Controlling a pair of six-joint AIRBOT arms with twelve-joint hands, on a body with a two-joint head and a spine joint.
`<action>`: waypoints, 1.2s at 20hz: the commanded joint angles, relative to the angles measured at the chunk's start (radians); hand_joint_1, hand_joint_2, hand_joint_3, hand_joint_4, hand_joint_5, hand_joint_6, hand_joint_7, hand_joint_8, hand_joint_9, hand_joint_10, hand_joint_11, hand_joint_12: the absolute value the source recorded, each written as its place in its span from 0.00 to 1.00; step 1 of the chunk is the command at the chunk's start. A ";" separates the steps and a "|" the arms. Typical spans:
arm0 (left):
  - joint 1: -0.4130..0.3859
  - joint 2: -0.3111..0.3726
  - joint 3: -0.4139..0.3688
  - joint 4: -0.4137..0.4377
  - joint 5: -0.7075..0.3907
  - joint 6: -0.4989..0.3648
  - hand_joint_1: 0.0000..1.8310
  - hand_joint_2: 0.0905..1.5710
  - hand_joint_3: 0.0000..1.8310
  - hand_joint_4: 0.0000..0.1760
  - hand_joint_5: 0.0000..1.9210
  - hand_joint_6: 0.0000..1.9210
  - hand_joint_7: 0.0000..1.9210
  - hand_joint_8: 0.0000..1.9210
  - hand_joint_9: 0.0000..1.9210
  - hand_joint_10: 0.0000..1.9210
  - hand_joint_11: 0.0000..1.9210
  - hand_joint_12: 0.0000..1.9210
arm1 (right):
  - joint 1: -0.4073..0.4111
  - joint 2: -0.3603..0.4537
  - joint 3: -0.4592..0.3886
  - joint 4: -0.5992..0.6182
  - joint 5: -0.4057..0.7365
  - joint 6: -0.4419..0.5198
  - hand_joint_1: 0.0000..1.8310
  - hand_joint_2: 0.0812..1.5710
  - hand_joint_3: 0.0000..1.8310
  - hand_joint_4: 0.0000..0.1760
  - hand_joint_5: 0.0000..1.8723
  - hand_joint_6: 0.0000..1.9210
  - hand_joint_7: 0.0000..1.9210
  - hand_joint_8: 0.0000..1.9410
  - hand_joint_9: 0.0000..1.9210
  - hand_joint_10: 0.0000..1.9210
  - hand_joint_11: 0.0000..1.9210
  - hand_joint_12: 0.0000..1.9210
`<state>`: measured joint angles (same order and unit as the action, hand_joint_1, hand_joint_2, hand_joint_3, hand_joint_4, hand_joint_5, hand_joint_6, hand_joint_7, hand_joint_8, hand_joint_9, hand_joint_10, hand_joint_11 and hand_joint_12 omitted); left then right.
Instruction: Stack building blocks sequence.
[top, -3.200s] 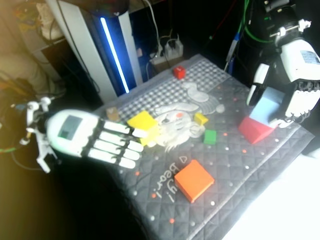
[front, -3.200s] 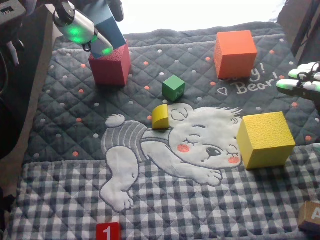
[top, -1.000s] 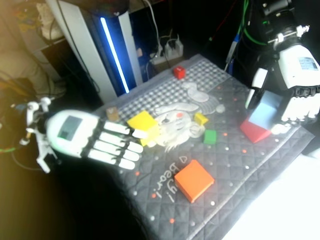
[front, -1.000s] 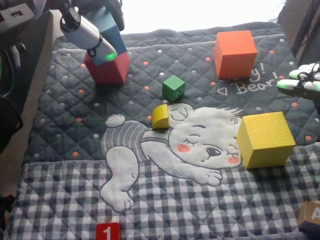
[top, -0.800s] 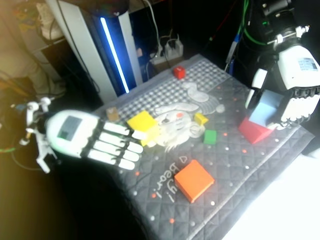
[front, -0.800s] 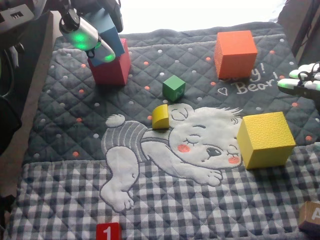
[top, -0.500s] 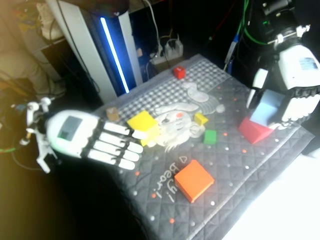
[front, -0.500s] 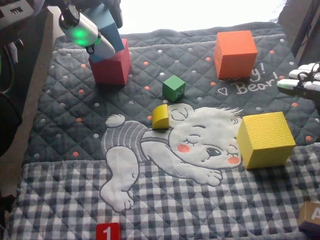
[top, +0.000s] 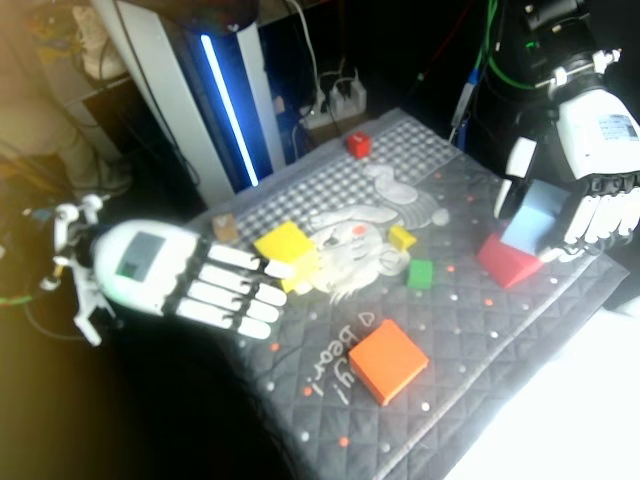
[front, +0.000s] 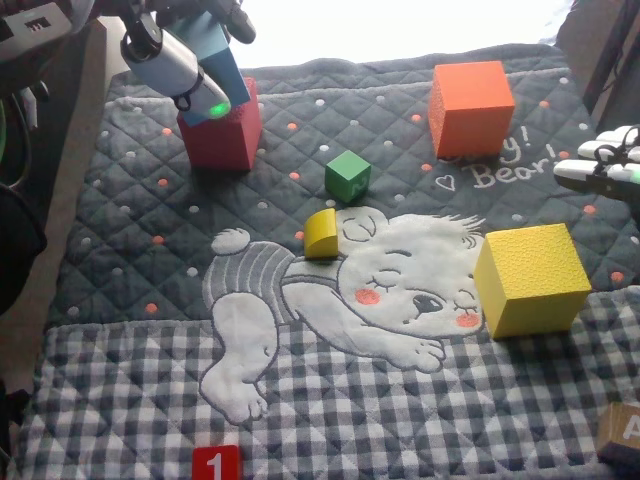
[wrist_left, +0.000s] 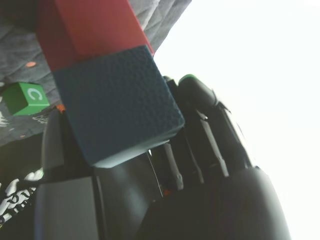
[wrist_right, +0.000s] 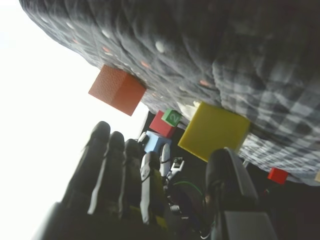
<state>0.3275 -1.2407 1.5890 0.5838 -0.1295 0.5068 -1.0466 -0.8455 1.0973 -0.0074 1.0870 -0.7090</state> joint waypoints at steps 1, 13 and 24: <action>-0.012 -0.004 0.006 0.000 -0.083 0.002 0.54 0.59 0.00 0.00 0.37 0.00 0.41 0.09 0.31 0.53 0.27 0.81 | 0.006 0.002 0.006 0.027 0.116 0.004 0.47 0.74 0.00 0.55 0.10 0.00 0.10 0.00 0.10 0.00 0.12 0.00; -0.005 -0.005 0.006 0.006 -0.083 0.002 0.42 0.56 0.00 0.96 0.12 0.00 0.10 0.00 0.12 0.00 0.00 0.52 | 0.006 0.001 0.005 0.031 0.116 0.004 0.47 0.74 0.00 0.56 0.10 0.00 0.10 0.00 0.10 0.00 0.12 0.00; 0.137 0.304 -0.360 -0.426 -0.536 0.353 0.22 0.57 0.00 1.00 0.00 0.00 0.00 0.00 0.00 0.00 0.00 0.00 | 0.074 0.039 -0.010 0.009 0.262 0.006 0.37 0.72 0.00 0.66 0.08 0.00 0.11 0.00 0.10 0.00 0.08 0.01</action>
<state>0.4931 -0.9249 1.2064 0.1692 -0.5194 0.8585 -0.9730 -0.8120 1.0851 -0.0147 1.2240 -0.7082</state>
